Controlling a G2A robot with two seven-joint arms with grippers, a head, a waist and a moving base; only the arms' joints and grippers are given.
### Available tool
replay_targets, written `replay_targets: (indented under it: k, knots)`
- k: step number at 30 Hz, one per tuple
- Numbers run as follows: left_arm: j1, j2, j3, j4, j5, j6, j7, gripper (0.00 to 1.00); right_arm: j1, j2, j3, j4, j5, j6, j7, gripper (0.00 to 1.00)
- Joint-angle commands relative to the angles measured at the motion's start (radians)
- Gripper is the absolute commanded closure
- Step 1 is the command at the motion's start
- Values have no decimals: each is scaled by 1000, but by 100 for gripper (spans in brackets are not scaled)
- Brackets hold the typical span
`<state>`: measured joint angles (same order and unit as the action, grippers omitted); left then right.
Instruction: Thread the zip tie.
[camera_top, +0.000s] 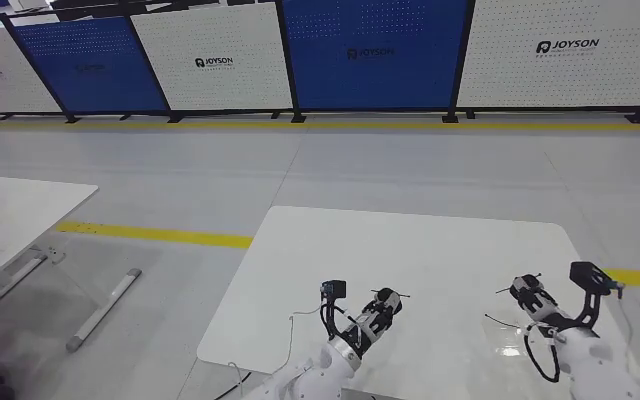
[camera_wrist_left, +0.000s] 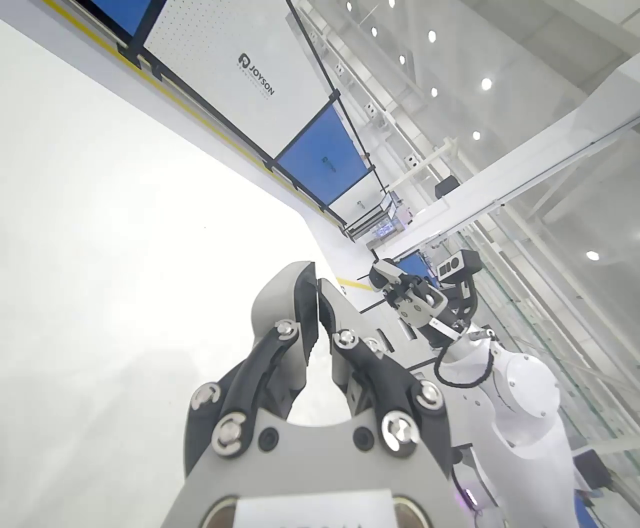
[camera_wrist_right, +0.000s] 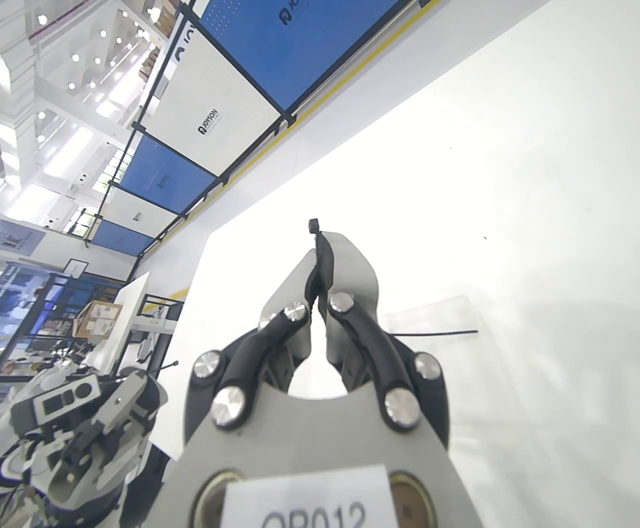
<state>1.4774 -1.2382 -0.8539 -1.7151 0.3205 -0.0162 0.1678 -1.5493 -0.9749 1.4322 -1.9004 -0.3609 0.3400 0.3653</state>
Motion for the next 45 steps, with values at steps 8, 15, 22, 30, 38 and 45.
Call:
replay_targets:
  k: [8, 15, 22, 30, 38, 45]
  knots:
    - [0, 0, 0, 1, -2, -1, -1, 100, -4, -10, -3, 22, 89, -55, -15, 100]
    - [0, 0, 0, 1, -2, -1, -1, 100, -31, -25, -47, 15, 159, -88, -43, 100]
    - [0, 0, 0, 1, -2, -1, -1, 100, -31, -25, -47, 15, 159, -88, -43, 100]
    - [0, 0, 0, 1, -2, -1, -1, 100, -42, -33, -40, 17, 217, -125, -102, 100]
    - [0, 0, 0, 1, -2, -1, -1, 100, -151, -61, -63, -35, 295, -221, -361, 100]
    - [0, 0, 0, 1, -2, -1, -1, 100, -156, -62, -67, -35, 295, -226, -371, 100]
